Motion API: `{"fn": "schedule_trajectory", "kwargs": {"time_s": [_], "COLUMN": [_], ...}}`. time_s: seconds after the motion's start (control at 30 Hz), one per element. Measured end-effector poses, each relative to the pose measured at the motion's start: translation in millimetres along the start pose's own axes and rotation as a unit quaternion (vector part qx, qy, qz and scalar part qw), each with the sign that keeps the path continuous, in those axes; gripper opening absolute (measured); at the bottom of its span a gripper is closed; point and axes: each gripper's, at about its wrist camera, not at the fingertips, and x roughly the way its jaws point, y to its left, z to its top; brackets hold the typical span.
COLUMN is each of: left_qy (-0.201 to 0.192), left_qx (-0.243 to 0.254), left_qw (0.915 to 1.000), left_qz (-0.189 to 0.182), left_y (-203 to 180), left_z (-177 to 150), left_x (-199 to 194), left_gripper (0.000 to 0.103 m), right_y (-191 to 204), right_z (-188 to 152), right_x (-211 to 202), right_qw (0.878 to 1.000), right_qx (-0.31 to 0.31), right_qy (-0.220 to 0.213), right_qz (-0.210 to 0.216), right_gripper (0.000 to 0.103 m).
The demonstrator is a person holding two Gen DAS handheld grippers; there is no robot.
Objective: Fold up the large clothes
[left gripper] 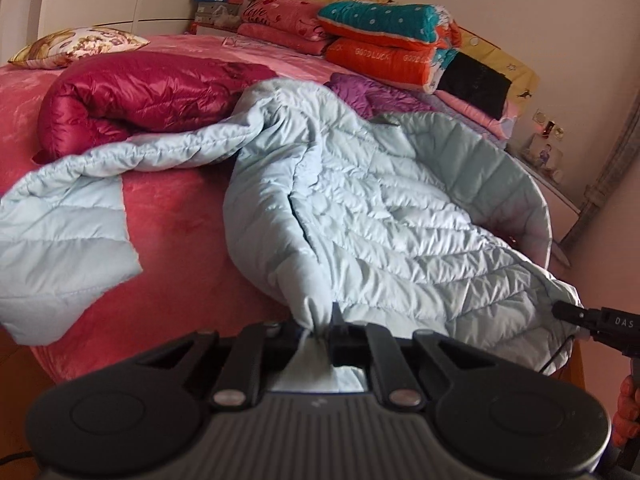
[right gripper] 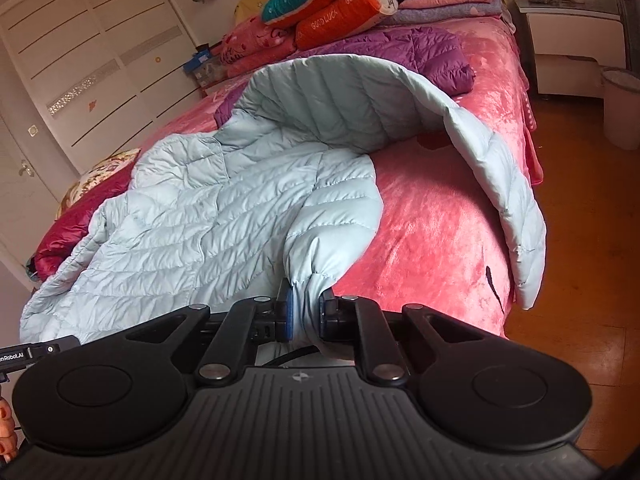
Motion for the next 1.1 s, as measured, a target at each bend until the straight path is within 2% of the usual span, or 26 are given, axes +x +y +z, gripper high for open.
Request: {"fn": "schedule_trajectory", "kwargs": {"time_s": [0.17, 0.33, 0.57, 0.7, 0.8, 0.83, 0.87, 0.93, 1.1], "left_qy": [0.005, 0.021, 0.064, 0.077, 0.068, 0.063, 0.058, 0.045, -0.004], "left_qx": [0.007, 0.018, 0.040, 0.044, 0.052, 0.055, 0.059, 0.067, 0.086], "left_qw": [0.9999, 0.9995, 0.9969, 0.9960, 0.9963, 0.9965, 0.9966, 0.9967, 0.9963], "left_qz": [-0.011, -0.014, -0.021, -0.013, -0.006, -0.005, -0.003, 0.000, 0.006], "left_y": [-0.2, -0.2, -0.7, 3.5, 1.2, 2.3, 1.6, -1.3, -7.6], "left_z": [-2.3, -17.8, -40.4, -39.7, -32.9, -31.7, -30.0, -27.3, -6.3], "left_x": [-21.1, -32.0, -27.4, -22.3, -28.8, -34.7, -40.4, -53.5, -78.2], "left_gripper": [0.008, 0.008, 0.009, 0.011, 0.025, 0.031, 0.037, 0.042, 0.058], "right_y": [6.9, 8.3, 2.9, 3.9, -2.8, -5.9, -7.0, -9.7, -18.5], "right_z": [-2.3, -4.9, -8.7, -14.0, -13.6, -14.8, -15.8, -14.8, -6.7], "right_x": [-28.8, -56.0, -81.1, -74.6, -73.3, -75.5, -79.4, -88.3, -114.2], "right_qw": [1.000, 1.000, 1.000, 0.999, 0.998, 0.997, 0.997, 0.996, 0.994], "right_qx": [-0.008, -0.002, 0.015, 0.019, 0.042, 0.048, 0.052, 0.056, 0.044], "right_qy": [-0.006, -0.008, -0.009, 0.009, 0.021, 0.019, 0.016, 0.002, -0.041], "right_qz": [0.003, 0.003, -0.010, -0.034, -0.047, -0.051, -0.056, -0.071, -0.089], "right_gripper": [0.014, 0.014, 0.014, 0.017, 0.027, 0.036, 0.053, 0.076, 0.082]}}
